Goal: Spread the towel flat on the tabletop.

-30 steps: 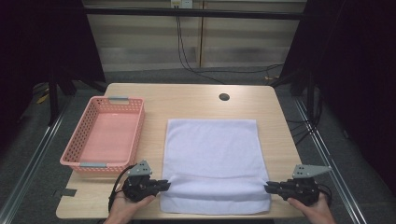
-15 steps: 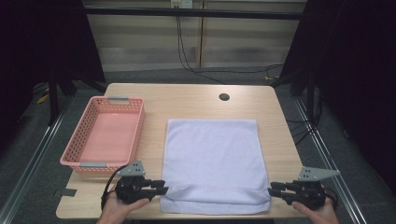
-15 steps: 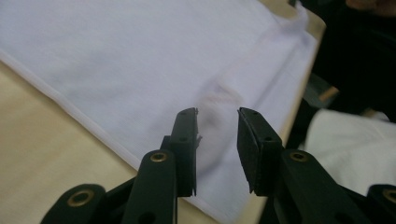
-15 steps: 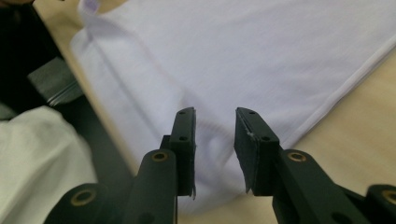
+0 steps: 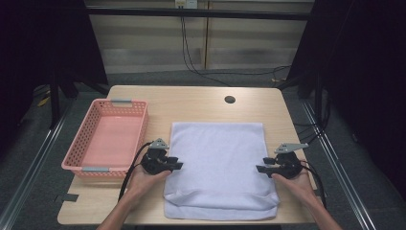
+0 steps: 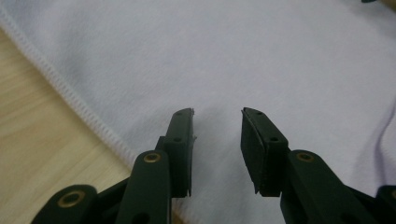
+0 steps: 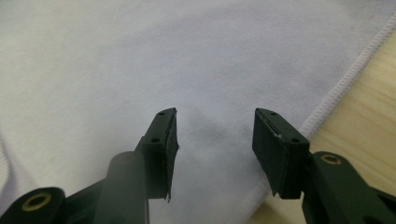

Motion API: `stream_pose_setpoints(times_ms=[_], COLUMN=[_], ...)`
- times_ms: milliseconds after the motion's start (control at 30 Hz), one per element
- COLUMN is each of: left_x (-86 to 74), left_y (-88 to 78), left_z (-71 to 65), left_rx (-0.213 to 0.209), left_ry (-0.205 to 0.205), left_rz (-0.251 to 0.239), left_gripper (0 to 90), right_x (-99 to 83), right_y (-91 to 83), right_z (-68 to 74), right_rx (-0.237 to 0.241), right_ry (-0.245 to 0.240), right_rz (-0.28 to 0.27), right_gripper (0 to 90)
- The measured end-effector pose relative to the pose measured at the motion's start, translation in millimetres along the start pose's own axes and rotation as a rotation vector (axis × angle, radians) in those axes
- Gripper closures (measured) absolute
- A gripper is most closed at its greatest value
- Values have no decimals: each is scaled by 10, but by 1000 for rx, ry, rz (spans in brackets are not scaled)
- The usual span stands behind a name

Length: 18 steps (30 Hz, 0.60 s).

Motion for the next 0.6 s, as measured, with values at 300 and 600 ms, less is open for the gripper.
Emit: stream_pose_setpoints(times_ms=[300, 600], left_x=[-145, -345], left_y=[-77, -262], left_z=[-134, -539], left_rx=[-23, -74], left_ry=[18, 37], left_rz=[34, 86], left_gripper=[678, 645], right_x=[-146, -345], right_y=[-95, -431], right_z=[42, 247], right_rx=[-21, 31], right_ry=[-9, 65], right_rz=[39, 71], right_gripper=[643, 661])
Point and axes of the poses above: each handheld gripper's, and its own axes: y roughly forward along the jaws, x roughly out of its top, z roughly to its left, the point moved 9 cm from there along y, roughly forward along the jaws, and after that the axes turned 15 degrees about -z, right-handed, at the moved point
